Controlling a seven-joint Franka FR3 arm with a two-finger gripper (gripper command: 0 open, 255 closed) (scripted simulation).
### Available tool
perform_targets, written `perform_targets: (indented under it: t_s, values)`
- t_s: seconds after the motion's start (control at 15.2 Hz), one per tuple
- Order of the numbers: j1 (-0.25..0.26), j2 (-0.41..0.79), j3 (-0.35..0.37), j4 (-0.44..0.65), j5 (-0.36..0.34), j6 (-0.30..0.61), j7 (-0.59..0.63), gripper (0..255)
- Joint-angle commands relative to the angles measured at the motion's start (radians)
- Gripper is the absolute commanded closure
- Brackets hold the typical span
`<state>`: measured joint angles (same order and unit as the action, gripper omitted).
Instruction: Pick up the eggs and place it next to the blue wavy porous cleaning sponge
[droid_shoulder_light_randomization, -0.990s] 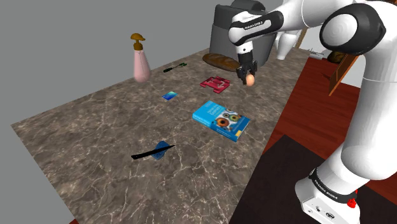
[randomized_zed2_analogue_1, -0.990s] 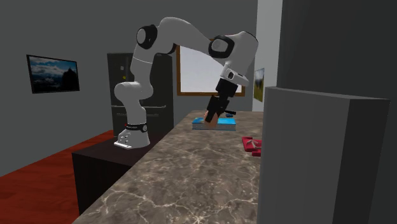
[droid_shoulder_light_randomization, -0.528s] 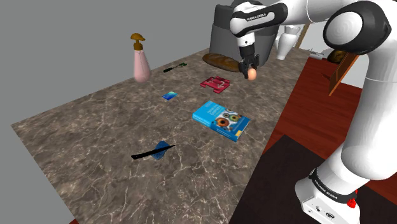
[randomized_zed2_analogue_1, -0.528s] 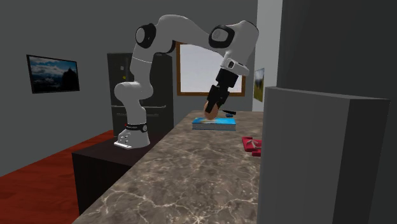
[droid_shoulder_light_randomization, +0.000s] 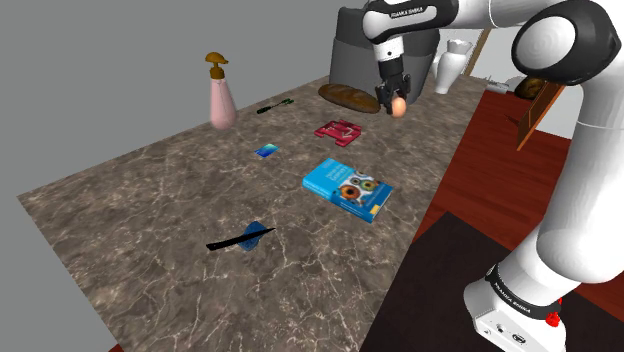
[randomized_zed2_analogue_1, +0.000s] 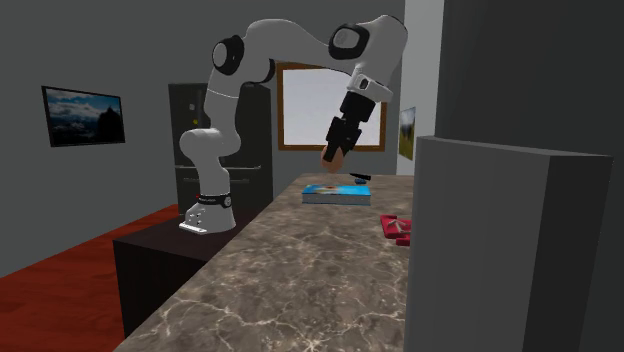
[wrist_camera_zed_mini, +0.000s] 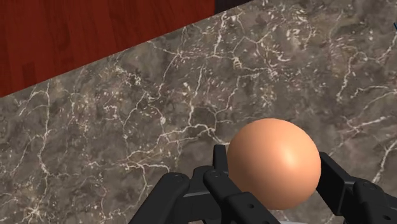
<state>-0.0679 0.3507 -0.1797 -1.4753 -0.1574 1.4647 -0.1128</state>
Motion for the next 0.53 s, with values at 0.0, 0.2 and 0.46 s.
perform_targets:
  t_s: [0.0, 0.2, 0.46]
  values:
    - [0.022, -0.036, 0.011, -0.045, 0.002, 0.003, 0.032, 255]
    - [0.063, -0.093, 0.034, -0.122, 0.010, 0.012, 0.097, 255]
    - [0.115, -0.156, 0.069, -0.203, 0.027, 0.018, 0.184, 255]
